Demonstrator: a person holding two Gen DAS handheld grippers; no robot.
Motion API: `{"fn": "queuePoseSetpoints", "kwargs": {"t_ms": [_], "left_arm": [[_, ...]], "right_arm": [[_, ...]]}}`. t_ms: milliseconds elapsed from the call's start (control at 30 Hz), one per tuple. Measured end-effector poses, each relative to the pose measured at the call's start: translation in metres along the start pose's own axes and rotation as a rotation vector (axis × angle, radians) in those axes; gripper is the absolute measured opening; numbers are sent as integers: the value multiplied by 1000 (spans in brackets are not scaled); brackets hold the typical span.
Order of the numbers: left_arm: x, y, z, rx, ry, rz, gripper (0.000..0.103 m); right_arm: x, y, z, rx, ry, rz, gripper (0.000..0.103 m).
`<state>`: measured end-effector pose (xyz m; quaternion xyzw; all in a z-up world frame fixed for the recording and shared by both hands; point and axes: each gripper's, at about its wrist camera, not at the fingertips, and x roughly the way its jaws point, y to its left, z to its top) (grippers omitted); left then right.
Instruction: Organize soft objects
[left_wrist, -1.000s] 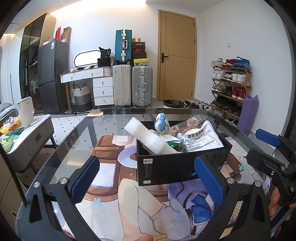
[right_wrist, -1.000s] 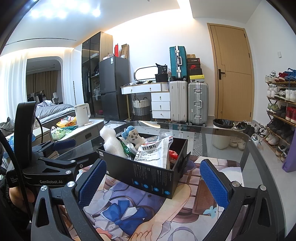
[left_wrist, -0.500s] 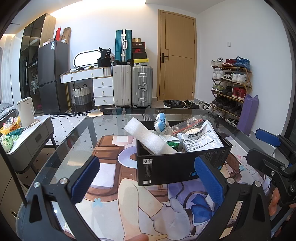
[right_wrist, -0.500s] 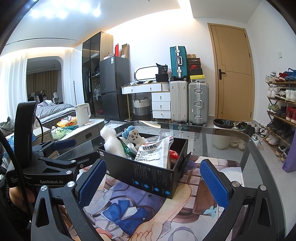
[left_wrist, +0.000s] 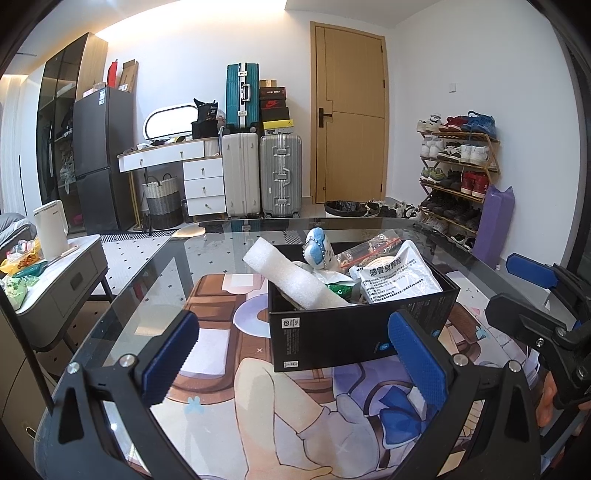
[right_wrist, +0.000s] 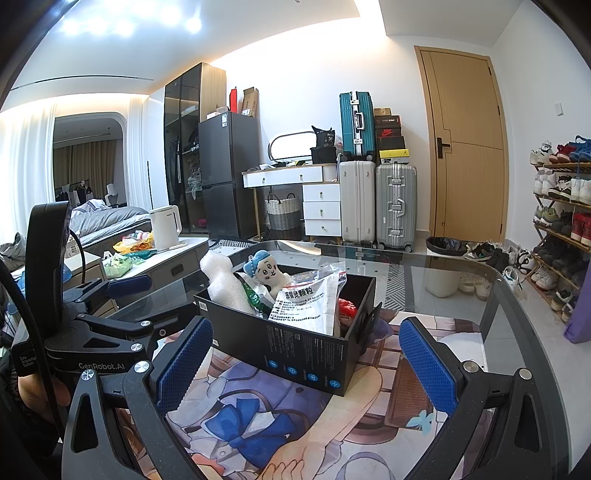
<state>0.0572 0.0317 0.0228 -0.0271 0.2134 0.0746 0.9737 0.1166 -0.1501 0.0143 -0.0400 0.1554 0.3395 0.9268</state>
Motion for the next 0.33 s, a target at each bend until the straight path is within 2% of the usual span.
{"fn": "queuePoseSetpoints", "kwargs": {"t_ms": [333], "left_arm": [[0, 0, 1, 3, -2, -4, 103]], "right_arm": [[0, 0, 0, 1, 0, 0, 102]]}}
